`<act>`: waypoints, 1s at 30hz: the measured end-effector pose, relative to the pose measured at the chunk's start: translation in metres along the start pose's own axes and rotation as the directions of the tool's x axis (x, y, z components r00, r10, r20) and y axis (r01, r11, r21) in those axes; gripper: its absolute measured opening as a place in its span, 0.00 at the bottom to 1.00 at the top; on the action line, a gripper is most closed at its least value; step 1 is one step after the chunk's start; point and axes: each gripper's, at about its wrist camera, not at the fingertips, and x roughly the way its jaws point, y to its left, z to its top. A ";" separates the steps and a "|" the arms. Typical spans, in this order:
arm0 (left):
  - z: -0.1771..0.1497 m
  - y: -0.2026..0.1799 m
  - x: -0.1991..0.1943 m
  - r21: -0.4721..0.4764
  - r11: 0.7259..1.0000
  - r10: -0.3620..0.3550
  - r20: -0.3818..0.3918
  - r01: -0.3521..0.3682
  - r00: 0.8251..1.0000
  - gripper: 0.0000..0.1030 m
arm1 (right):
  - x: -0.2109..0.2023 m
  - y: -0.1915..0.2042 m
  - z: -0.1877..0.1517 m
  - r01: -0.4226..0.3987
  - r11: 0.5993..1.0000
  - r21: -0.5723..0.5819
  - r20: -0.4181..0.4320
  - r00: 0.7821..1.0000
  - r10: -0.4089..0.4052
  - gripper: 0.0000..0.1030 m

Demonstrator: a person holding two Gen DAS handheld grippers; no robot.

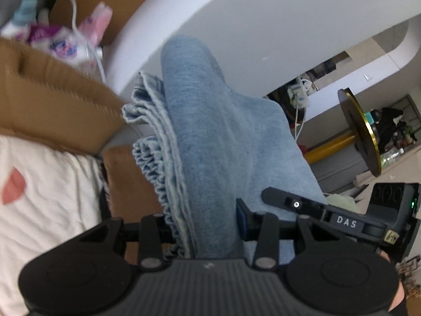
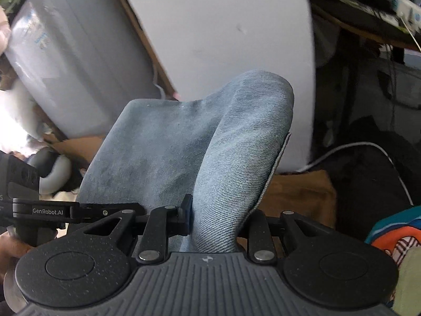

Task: Fold clothes
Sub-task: 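Carry the held stack with both grippers toward the brown folded pile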

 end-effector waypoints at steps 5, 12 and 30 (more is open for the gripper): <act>-0.012 0.013 0.040 -0.007 1.000 -0.002 -0.015 0.002 1.000 0.42 | 0.025 -0.028 -0.015 0.037 0.999 -0.014 -0.009 0.999 -0.037 0.24; -0.024 0.030 0.083 -0.011 1.000 0.002 -0.028 -0.003 1.000 0.42 | 0.061 -0.058 -0.035 0.103 0.995 -0.011 -0.014 0.995 -0.103 0.24; -0.038 0.057 0.096 0.097 0.993 0.081 -0.126 -0.069 0.989 0.45 | 0.118 -0.100 -0.092 0.189 0.981 0.032 -0.046 0.981 -0.187 0.32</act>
